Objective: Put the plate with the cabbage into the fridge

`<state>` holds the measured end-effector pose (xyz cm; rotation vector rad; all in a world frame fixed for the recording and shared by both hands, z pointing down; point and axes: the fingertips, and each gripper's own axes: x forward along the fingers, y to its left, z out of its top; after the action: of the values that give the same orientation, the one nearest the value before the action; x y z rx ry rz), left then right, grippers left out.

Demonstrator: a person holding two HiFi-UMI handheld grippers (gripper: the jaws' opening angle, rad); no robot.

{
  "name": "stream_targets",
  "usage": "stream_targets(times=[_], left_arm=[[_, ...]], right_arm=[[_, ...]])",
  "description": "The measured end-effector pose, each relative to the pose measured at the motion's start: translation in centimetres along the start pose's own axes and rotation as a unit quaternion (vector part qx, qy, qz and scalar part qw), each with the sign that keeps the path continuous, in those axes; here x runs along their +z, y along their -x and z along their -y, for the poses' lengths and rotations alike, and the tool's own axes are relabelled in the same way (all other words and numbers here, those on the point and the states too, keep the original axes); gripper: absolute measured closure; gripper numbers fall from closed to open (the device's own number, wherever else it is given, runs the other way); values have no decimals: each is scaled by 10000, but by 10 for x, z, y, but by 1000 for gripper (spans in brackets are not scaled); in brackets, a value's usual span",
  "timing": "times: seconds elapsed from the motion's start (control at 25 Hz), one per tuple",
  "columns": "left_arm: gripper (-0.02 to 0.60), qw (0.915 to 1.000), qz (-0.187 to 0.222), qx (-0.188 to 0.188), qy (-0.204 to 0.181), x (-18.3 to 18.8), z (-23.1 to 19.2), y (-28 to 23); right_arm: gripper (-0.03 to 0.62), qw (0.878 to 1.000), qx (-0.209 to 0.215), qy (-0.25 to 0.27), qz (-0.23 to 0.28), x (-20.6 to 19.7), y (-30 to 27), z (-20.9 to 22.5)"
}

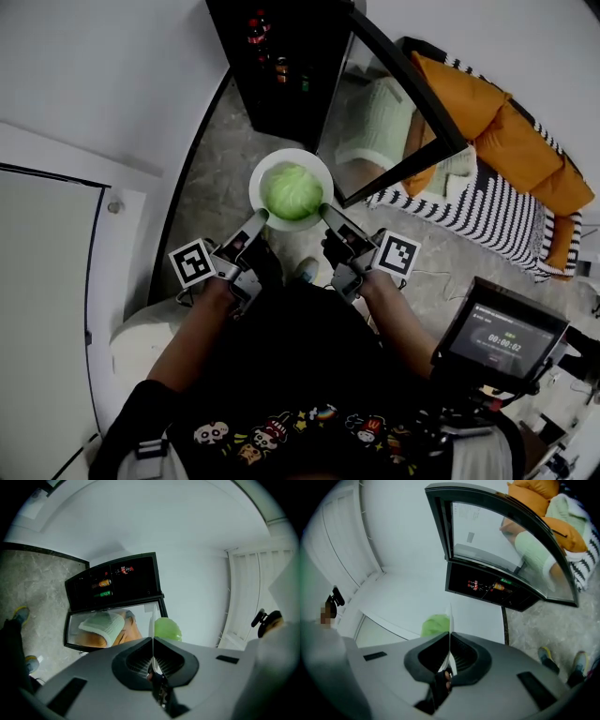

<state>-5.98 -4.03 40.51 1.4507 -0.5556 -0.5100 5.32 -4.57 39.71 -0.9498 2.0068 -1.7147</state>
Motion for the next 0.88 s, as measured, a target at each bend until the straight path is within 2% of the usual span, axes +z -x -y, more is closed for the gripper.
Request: stream_targets(times=[0.36,0.64,0.88], left_arm=[[571,10000,30,-51,-3,5,-3,-4],[571,9997,-218,59,48,-4,-14,-1],[571,9998,-194,76,7,0,-10,-2]], right_arm=[[579,9999,25,107,-69,5,-5,2],[580,9997,-152,-183,28,-6,5,15],[580,9999,-77,-38,60,-3,2,13]])
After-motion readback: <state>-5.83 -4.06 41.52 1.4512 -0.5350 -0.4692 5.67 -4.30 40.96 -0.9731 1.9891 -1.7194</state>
